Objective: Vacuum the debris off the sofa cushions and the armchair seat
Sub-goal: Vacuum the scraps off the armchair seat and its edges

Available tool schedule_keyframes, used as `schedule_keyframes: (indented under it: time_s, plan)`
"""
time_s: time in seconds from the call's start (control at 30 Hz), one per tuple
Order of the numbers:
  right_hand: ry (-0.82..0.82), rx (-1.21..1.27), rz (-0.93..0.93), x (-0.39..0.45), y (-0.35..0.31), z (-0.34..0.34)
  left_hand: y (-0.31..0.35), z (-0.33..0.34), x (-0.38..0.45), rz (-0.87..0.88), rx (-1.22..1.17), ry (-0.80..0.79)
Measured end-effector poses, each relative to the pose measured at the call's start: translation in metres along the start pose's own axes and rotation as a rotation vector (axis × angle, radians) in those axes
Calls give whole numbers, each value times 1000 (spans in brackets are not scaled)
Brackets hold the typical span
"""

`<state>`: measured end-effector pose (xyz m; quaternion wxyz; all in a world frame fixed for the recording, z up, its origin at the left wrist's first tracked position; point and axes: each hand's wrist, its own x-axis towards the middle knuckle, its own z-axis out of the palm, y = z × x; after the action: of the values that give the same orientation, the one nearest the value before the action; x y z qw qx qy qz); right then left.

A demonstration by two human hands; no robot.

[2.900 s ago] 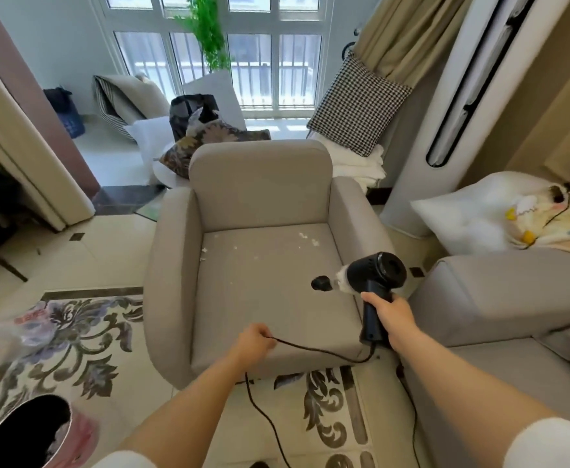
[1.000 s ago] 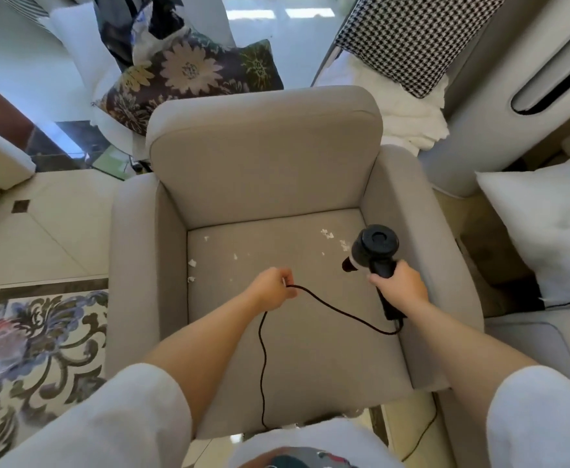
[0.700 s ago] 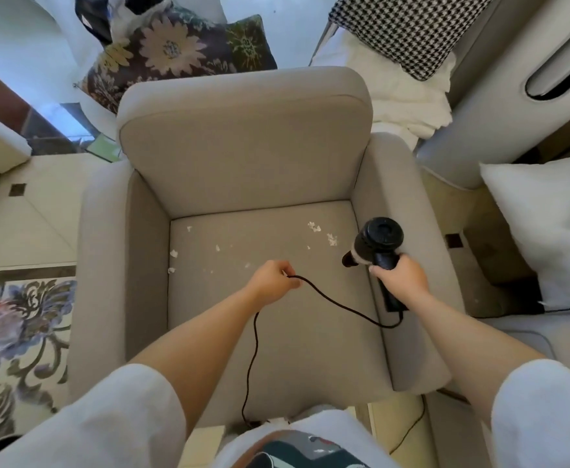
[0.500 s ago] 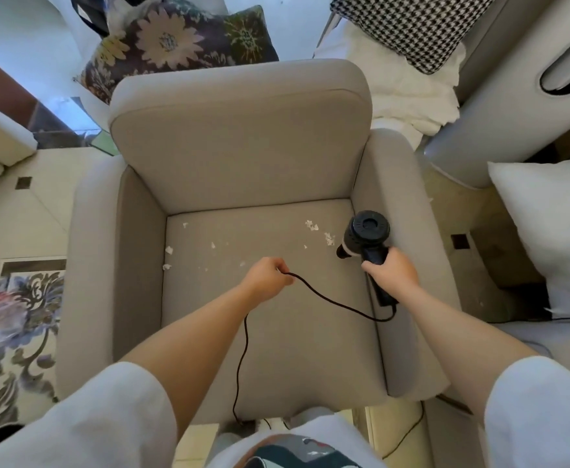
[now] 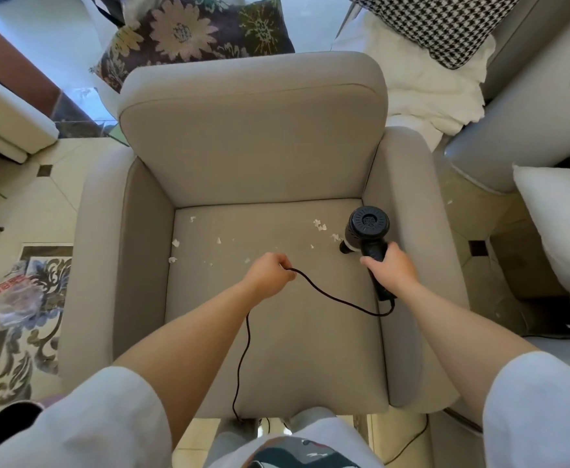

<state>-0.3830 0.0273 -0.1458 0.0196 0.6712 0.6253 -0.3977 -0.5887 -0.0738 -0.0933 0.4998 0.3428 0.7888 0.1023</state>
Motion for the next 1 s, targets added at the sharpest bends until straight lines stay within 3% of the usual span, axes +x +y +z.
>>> schedule_keyframes:
  time_s: [0.67,1.0]
  plan:
    - [-52,52,24,0,5,1,-2,4,-7,-21,-38,-13]
    - [29,165,90,5,8,-5,-6,2,-8,-11,-61,-11]
